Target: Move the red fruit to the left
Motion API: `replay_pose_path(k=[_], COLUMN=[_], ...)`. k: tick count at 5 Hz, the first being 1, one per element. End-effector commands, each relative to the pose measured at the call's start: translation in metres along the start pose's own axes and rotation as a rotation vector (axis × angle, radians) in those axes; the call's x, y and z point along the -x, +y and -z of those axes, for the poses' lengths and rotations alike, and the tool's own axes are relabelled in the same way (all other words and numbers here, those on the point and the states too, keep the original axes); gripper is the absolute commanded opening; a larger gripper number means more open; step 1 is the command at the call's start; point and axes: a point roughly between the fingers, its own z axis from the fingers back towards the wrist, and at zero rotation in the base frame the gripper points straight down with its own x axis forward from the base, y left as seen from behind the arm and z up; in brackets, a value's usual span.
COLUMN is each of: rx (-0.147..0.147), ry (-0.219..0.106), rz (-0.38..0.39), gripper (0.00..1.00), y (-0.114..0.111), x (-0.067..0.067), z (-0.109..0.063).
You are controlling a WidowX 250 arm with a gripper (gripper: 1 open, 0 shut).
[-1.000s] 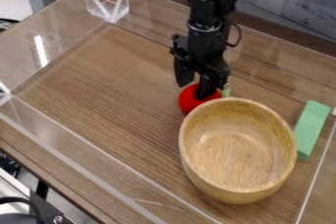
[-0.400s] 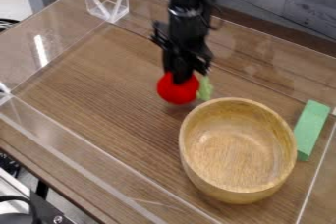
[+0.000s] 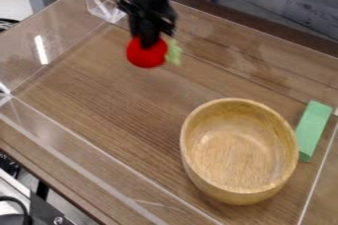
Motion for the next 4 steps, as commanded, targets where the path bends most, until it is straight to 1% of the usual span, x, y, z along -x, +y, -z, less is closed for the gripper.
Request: replay_pose_path(k=[1,2,4], rx=[-0.039,-0.049,-0.049], ry=[-0.043,-0.027,-0.006], rz=[-0.031,-0.059,-0.069], gripper=[0.00,0.00,0.00], y=[0.036,0.063,0.082], x=[-0.006,-0.007,-0.013], z=[-0.012,-0.002,0.020])
